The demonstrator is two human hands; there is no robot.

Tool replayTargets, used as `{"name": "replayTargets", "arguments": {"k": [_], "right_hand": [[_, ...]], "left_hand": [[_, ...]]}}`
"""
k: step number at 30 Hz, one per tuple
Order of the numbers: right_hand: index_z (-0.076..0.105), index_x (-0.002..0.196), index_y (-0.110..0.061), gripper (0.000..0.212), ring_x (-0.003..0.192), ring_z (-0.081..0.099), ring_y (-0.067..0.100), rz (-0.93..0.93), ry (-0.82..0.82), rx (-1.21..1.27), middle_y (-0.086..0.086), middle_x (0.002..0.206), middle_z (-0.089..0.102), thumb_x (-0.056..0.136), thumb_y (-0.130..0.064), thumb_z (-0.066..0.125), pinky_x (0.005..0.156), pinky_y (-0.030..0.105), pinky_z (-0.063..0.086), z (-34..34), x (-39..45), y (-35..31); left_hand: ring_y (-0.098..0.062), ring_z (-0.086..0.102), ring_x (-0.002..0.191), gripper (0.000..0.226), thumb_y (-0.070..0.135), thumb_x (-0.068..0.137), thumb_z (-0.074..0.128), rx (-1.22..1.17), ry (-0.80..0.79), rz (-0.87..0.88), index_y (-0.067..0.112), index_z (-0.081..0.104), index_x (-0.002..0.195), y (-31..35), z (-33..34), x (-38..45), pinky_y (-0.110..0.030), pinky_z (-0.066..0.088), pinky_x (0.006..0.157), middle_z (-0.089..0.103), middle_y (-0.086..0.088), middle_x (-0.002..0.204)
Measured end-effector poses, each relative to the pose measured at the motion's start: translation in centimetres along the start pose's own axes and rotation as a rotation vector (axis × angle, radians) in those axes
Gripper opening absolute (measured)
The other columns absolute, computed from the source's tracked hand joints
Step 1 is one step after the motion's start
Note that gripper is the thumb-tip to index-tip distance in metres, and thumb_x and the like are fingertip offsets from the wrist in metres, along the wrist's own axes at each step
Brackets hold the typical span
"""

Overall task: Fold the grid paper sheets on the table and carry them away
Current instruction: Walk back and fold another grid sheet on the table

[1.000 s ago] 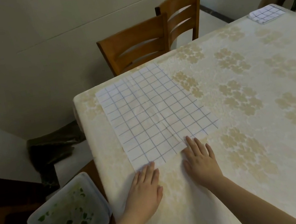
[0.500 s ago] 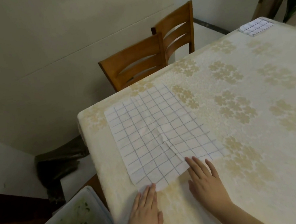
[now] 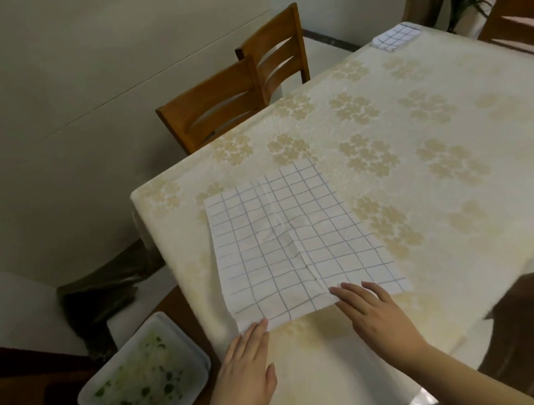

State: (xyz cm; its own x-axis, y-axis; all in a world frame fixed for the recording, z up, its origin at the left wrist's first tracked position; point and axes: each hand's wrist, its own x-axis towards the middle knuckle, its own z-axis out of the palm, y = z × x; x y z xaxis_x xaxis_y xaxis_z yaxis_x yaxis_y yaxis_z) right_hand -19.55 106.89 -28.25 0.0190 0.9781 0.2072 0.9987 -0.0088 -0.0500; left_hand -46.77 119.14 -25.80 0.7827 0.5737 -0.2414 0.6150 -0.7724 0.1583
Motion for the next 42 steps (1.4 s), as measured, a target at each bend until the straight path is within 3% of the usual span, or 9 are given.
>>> {"name": "replayTargets", "arguments": {"k": [7,10,12,15,18,21,28,35,42], "right_hand": [[0.059,0.120,-0.019,0.045,0.100,0.066,0.017,0.068,-0.021,0.108,-0.001,0.118,0.066,0.076,-0.013,0.048,0.095,0.029,0.037,-4.2,-4.8,-6.1],[0.051,0.125,-0.025,0.082,0.100,0.063,0.012,0.109,-0.257,0.121,-0.006,0.118,0.063,0.051,-0.033,0.087,0.088,0.029,0.046,-5.3,-7.3,-7.6],[0.051,0.124,-0.027,0.089,0.098,0.062,0.010,0.133,-0.335,0.091,-0.010,0.115,0.062,0.045,-0.045,0.089,0.086,0.028,0.048,-6.0,-8.8,-8.5],[0.048,0.120,-0.026,0.079,0.085,0.067,0.015,0.222,-0.235,0.067,-0.007,0.100,0.069,0.052,-0.027,0.089,0.080,0.030,0.052,-7.2,-10.2,-9.9],[0.055,0.125,-0.018,0.064,0.074,0.069,0.019,0.353,-0.087,0.059,-0.004,0.086,0.072,0.068,-0.010,0.083,0.072,0.034,0.056,-8.1,-11.2,-10.7],[0.060,0.124,-0.017,0.051,0.074,0.068,0.019,0.385,-0.021,0.023,-0.006,0.085,0.071,0.077,-0.011,0.077,0.070,0.036,0.053,-9.0,-12.1,-10.8],[0.069,0.083,-0.024,0.015,0.072,0.060,0.020,0.383,0.022,-0.138,-0.008,0.076,0.067,0.076,-0.017,0.080,0.069,0.034,0.048,-11.0,-12.0,-10.3],[0.070,0.084,-0.026,0.007,0.077,0.056,0.021,0.411,0.096,-0.187,-0.008,0.079,0.067,0.081,-0.026,0.076,0.072,0.036,0.043,-12.8,-10.7,-9.2],[0.070,0.086,-0.024,0.006,0.078,0.060,0.022,0.435,0.136,-0.191,-0.007,0.078,0.068,0.084,-0.019,0.074,0.076,0.037,0.042,-13.2,-7.8,-6.4]], "left_hand": [[-0.006,0.060,0.116,0.055,0.045,0.079,0.045,0.022,0.040,0.122,0.020,0.067,0.124,0.6,1.1,-5.8,-0.025,0.019,0.109,0.062,0.009,0.130],[-0.006,0.061,0.115,0.050,0.041,0.081,0.044,-0.021,0.074,0.155,0.022,0.068,0.122,-0.1,1.1,-8.4,-0.024,0.023,0.106,0.064,0.010,0.127],[-0.008,0.062,0.113,0.043,0.034,0.081,0.051,-0.041,0.144,0.184,0.021,0.068,0.119,-0.7,0.9,-9.5,-0.024,0.025,0.105,0.066,0.009,0.124],[-0.008,0.065,0.105,0.046,0.021,0.067,0.083,-0.066,0.255,0.205,0.021,0.071,0.112,-1.3,0.0,-10.6,-0.025,0.028,0.102,0.069,0.009,0.115],[-0.009,0.068,0.097,0.047,0.016,0.060,0.090,-0.089,0.306,0.204,0.022,0.075,0.104,-1.9,-1.4,-11.2,-0.025,0.030,0.097,0.072,0.010,0.106],[-0.012,0.069,0.093,0.042,0.008,0.062,0.089,-0.104,0.370,0.224,0.020,0.076,0.100,-2.3,-2.6,-10.9,-0.023,0.033,0.092,0.073,0.008,0.103],[-0.018,0.069,0.092,0.035,0.001,0.070,0.081,-0.124,0.428,0.271,0.017,0.076,0.100,-2.3,-5.3,-9.4,-0.036,0.051,0.086,0.073,0.004,0.101],[-0.018,0.061,0.106,0.027,0.008,0.088,0.061,-0.143,0.440,0.260,0.015,0.071,0.112,-2.1,-7.3,-7.4,-0.036,0.039,0.098,0.068,0.004,0.112],[-0.018,0.063,0.100,0.025,0.015,0.087,0.054,-0.143,0.445,0.216,0.016,0.074,0.103,-2.0,-7.9,-4.3,-0.036,0.040,0.094,0.070,0.006,0.104]]}}
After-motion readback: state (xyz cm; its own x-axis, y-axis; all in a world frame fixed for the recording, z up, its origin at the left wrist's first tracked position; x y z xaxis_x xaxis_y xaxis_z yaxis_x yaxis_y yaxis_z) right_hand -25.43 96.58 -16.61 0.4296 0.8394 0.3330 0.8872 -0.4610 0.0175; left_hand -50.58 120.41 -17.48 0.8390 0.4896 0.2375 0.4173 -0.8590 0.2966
